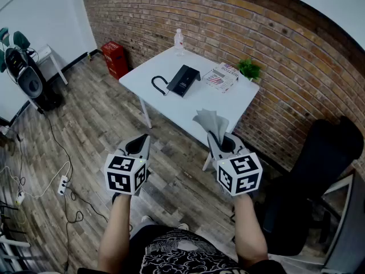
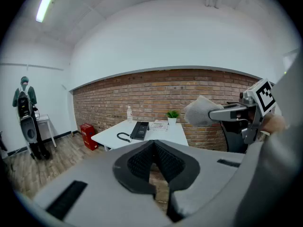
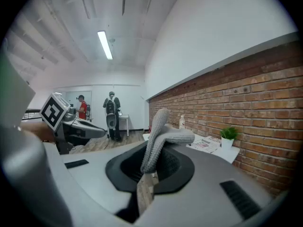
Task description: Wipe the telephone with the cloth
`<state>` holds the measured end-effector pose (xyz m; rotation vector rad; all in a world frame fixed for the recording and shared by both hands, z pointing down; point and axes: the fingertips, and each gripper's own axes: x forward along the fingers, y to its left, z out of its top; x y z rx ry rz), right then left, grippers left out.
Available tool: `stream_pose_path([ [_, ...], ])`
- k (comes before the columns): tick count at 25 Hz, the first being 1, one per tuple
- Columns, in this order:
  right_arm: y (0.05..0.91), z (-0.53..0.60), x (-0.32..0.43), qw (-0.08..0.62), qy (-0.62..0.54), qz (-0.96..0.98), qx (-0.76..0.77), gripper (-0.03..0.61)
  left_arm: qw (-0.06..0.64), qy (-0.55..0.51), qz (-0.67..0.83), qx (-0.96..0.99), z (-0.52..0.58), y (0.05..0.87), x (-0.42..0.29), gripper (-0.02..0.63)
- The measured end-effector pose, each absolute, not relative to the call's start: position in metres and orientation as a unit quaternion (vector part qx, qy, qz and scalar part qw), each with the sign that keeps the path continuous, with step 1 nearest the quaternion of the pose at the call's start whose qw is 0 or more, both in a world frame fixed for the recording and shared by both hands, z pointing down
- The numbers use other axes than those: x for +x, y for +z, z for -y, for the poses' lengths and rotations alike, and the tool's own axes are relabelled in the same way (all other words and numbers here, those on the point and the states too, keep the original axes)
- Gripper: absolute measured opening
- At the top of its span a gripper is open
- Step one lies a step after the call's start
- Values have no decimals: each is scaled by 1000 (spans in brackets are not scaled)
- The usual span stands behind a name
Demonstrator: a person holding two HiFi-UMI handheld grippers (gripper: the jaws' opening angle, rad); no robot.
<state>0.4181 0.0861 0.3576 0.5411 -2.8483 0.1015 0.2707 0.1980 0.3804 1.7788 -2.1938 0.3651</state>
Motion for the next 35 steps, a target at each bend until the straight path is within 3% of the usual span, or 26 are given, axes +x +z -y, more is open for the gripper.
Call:
stream_pose_path([
  [15, 370, -69, 386, 118, 40, 971, 206, 11, 143, 119, 746, 640, -170, 395, 241, 6],
  [35, 368, -40, 194, 135, 58, 947, 284, 11, 158, 96, 682, 708, -110, 398, 42, 6],
])
